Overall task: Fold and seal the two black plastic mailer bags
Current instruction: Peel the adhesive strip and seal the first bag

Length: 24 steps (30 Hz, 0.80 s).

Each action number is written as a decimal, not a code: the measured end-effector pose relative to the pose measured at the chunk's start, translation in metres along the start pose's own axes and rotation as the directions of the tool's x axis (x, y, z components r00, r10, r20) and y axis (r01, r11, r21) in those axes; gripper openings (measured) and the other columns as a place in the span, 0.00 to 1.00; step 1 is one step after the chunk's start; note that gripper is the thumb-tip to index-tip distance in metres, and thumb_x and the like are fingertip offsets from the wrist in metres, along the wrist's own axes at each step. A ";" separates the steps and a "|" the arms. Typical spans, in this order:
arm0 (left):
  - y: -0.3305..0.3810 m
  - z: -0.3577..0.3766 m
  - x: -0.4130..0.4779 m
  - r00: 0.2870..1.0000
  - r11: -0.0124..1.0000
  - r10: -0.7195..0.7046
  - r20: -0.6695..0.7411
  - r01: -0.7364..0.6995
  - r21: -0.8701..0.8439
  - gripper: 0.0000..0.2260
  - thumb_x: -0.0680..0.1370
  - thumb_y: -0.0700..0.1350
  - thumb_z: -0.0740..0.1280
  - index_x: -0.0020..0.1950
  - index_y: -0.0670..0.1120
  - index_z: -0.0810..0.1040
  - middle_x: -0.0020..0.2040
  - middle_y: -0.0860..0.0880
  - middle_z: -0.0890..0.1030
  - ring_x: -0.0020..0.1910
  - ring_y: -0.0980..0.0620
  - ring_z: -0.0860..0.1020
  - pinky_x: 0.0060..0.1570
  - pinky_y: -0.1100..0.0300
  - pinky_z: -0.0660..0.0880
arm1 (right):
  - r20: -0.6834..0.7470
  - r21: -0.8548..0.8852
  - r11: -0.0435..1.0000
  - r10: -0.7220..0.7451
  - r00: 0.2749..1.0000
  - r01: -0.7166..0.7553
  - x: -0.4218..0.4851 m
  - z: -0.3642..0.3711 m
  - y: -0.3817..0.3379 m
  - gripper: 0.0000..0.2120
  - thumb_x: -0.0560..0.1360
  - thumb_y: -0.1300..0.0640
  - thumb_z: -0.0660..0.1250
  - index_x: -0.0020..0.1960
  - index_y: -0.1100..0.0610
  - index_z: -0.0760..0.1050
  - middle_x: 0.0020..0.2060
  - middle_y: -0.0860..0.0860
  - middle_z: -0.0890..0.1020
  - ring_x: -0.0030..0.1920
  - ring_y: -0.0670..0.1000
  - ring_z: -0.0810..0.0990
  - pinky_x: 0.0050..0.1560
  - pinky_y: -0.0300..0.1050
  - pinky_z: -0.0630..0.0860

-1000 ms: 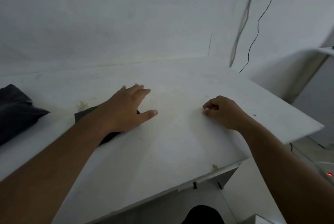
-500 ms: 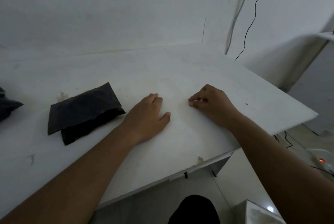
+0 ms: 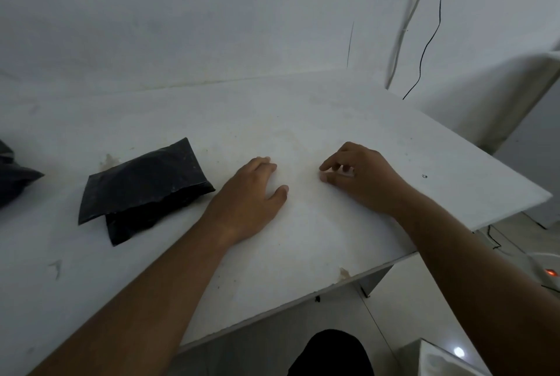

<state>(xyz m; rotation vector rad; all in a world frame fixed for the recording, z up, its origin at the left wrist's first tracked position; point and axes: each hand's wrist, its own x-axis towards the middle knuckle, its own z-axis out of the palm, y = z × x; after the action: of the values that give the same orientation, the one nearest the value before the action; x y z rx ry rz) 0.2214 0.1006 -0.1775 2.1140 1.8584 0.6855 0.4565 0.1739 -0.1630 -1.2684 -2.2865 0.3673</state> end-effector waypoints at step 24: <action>-0.010 0.003 0.003 0.992 0.996 0.009 -0.123 -0.019 -0.083 0.17 0.81 0.38 0.57 0.69 0.40 0.74 0.70 0.47 0.74 0.69 0.51 0.71 0.70 0.60 0.66 | 0.159 -0.240 0.958 -0.119 0.980 0.156 0.004 -0.015 -0.010 0.06 0.79 0.55 0.66 0.52 0.49 0.82 0.45 0.44 0.79 0.44 0.46 0.78 0.48 0.46 0.77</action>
<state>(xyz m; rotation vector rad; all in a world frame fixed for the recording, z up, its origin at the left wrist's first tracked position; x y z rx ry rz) 0.2142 0.1059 -0.1842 2.0769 1.8429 0.8999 0.4556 0.1717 -0.1447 -1.2243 -2.5935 0.1241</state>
